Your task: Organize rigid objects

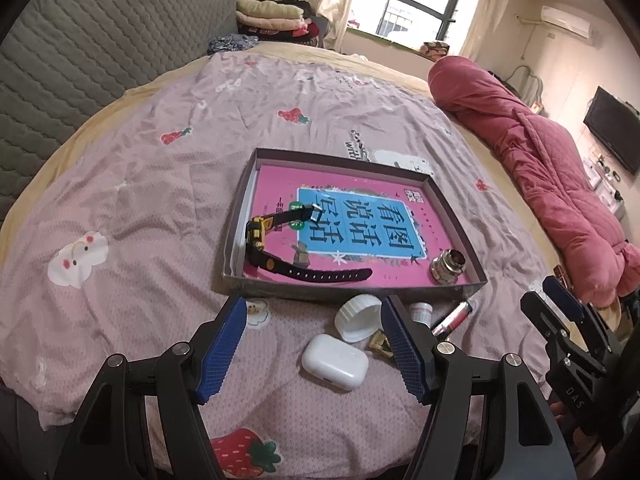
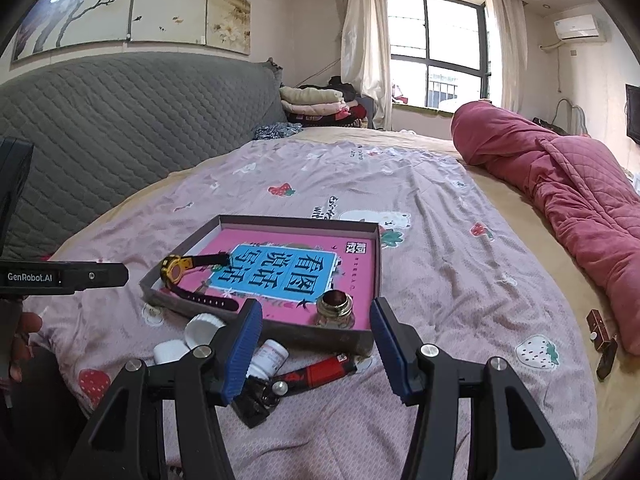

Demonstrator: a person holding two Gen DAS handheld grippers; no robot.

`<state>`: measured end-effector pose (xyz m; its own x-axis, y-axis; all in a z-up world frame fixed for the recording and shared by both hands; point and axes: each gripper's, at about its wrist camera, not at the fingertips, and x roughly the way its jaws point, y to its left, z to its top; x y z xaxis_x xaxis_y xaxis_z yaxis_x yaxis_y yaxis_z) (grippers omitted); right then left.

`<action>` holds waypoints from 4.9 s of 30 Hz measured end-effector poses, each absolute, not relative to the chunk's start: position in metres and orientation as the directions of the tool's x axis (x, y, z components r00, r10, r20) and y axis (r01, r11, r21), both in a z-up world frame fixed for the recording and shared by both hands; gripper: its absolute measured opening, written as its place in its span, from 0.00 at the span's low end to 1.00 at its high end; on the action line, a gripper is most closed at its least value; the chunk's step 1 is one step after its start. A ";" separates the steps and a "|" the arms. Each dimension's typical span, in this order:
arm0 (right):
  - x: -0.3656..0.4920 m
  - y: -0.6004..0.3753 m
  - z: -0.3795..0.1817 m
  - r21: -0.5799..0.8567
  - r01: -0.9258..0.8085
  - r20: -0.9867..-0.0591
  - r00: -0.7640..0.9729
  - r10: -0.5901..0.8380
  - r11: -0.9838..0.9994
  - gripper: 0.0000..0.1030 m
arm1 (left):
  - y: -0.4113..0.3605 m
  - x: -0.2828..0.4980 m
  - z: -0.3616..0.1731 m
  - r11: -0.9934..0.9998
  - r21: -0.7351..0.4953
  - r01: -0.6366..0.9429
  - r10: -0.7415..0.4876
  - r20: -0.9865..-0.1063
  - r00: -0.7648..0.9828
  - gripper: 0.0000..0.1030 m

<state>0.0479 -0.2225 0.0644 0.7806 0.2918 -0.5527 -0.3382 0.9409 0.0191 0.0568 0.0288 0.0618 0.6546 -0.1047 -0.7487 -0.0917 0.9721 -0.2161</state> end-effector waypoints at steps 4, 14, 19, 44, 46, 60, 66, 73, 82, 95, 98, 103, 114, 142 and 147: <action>0.045 -0.221 0.062 0.021 -0.343 -0.563 0.772 0.295 0.939 0.54 | 0.029 0.053 0.059 0.972 -0.216 -0.091 -0.108 -0.756 0.645 0.69; 0.040 -0.223 0.058 0.040 -0.341 -0.589 0.751 0.297 0.939 0.54 | 0.021 0.048 0.053 0.974 -0.215 -0.072 -0.124 -0.771 0.625 0.69; 0.039 -0.222 0.053 0.040 -0.341 -0.617 0.731 0.292 0.939 0.54 | 0.012 0.044 0.042 0.977 -0.205 -0.053 -0.134 -0.795 0.592 0.69; 0.028 -0.206 0.032 0.054 -0.394 -0.713 0.628 0.311 0.918 0.54 | -0.003 0.032 0.019 0.983 -0.183 -0.017 -0.149 -0.844 0.515 0.69; 0.027 -0.203 0.030 0.058 -0.402 -0.719 0.618 0.318 0.914 0.54 | -0.005 0.032 0.017 0.984 -0.180 -0.013 -0.148 -0.848 0.508 0.69; 0.033 -0.207 0.021 0.095 -0.394 -0.745 0.581 0.328 0.914 0.54 | -0.007 0.034 0.005 0.985 -0.172 -0.012 -0.144 -0.863 0.485 0.69; 0.033 -0.203 0.019 0.104 -0.418 -0.746 0.568 0.348 0.903 0.54 | -0.009 0.036 -0.002 0.985 -0.171 -0.011 -0.145 -0.869 0.472 0.69; 0.033 -0.191 0.013 0.094 -0.471 -0.752 0.544 0.373 0.877 0.54 | -0.006 0.038 -0.009 0.983 -0.180 -0.022 -0.150 -0.876 0.458 0.69; 0.034 -0.187 0.009 0.095 -0.491 -0.756 0.530 0.384 0.866 0.54 | -0.007 0.045 -0.020 0.986 -0.167 -0.015 -0.143 -0.880 0.453 0.69; 0.036 -0.178 0.003 0.077 -0.540 -0.758 0.514 0.401 0.838 0.54 | -0.005 0.058 -0.032 0.986 -0.167 -0.004 -0.147 -0.879 0.453 0.69; 0.038 -0.178 0.001 0.085 -0.548 -0.758 0.506 0.411 0.832 0.54 | -0.005 0.061 -0.033 0.986 -0.166 -0.003 -0.147 -0.878 0.456 0.69; 0.050 -0.194 -0.001 0.135 -0.478 -0.758 0.514 0.400 0.868 0.54 | -0.005 0.064 -0.036 0.984 -0.176 -0.002 -0.155 -0.875 0.458 0.69; 0.077 -0.241 -0.015 0.248 -0.263 -0.773 0.527 0.354 0.932 0.54 | -0.009 0.070 -0.041 0.985 -0.172 0.005 -0.155 -0.876 0.457 0.71; 0.069 -0.170 -0.015 0.185 -0.649 -0.764 0.378 0.523 0.738 0.54 | -0.011 0.078 -0.047 0.986 -0.167 0.012 -0.153 -0.870 0.469 0.73; 0.071 -0.166 -0.019 0.182 -0.663 -0.780 0.353 0.517 0.726 0.51 | -0.011 0.079 -0.047 0.987 -0.162 0.013 -0.149 -0.868 0.473 0.73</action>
<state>0.0712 -0.1658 -0.0187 0.3530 0.5171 -0.7797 -0.6627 0.7265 0.1818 0.0793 -0.0106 -0.0469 0.4735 -0.1486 -0.8682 0.0130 0.9867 -0.1618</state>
